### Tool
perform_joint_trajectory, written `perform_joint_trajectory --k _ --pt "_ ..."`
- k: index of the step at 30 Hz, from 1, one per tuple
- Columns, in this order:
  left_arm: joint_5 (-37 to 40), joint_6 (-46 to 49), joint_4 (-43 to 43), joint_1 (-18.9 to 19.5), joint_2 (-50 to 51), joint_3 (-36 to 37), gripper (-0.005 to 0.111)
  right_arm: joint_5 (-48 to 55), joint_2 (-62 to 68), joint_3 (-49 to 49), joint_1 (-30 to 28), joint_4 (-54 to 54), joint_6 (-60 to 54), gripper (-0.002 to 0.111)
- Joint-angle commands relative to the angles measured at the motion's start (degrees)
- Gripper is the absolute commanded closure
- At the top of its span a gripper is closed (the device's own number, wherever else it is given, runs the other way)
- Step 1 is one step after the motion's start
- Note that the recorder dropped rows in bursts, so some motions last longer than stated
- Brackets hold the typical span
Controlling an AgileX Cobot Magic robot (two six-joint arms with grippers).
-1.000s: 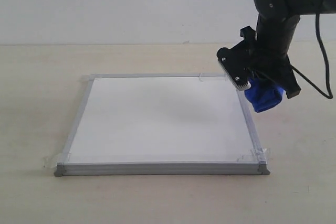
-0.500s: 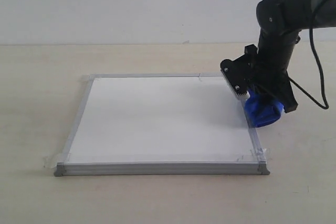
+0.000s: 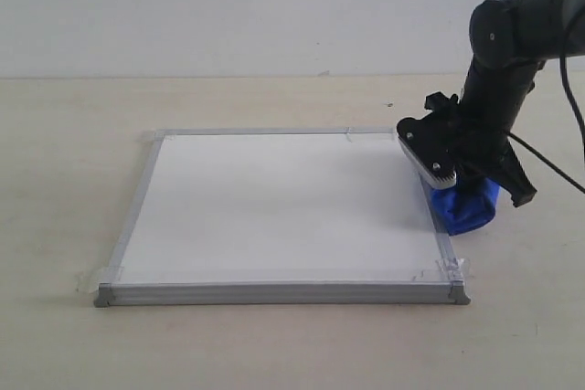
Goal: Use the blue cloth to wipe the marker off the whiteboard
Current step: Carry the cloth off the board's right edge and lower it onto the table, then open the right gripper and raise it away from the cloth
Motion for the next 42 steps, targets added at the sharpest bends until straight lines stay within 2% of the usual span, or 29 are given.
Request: perform_joint_trajectory --k 1,15,18,22,25,32,37,42 --pt "-0.6 -0.1 0.1 0.1 -0.2 -0.1 0.102 -4.7 -0.3 3.3 -0.4 0.1 -1.1 0.108" --pt "-0.4 -0.1 0.1 0.1 -0.2 -0.1 0.102 -7.8 -0.3 3.6 -0.4 0.2 3.2 0.106" --pt "-0.5 -0.1 0.1 0.1 -0.2 -0.1 0.102 -8.2 -0.3 3.6 -0.4 0.2 4.1 0.092" --pt "-0.5 -0.1 0.1 0.1 -0.2 -0.1 0.102 -9.8 -0.3 3.6 -0.4 0.2 10.6 0.06" --pt "-0.5 -0.1 0.1 0.1 -0.2 -0.1 0.102 -9.9 -0.3 3.6 -0.4 0.2 14.1 0.044" --pt "-0.5 -0.1 0.1 0.1 -0.2 -0.1 0.102 -7.1 -2.5 3.6 -0.4 -0.7 13.0 0.034" --pt "-0.5 -0.1 0.1 0.1 -0.2 -0.1 0.102 -7.1 -8.3 3.6 -0.4 -0.2 13.1 0.023" --pt "-0.5 -0.1 0.1 0.1 -0.2 -0.1 0.102 -6.7 -14.6 3.6 -0.4 0.7 14.9 0.022"
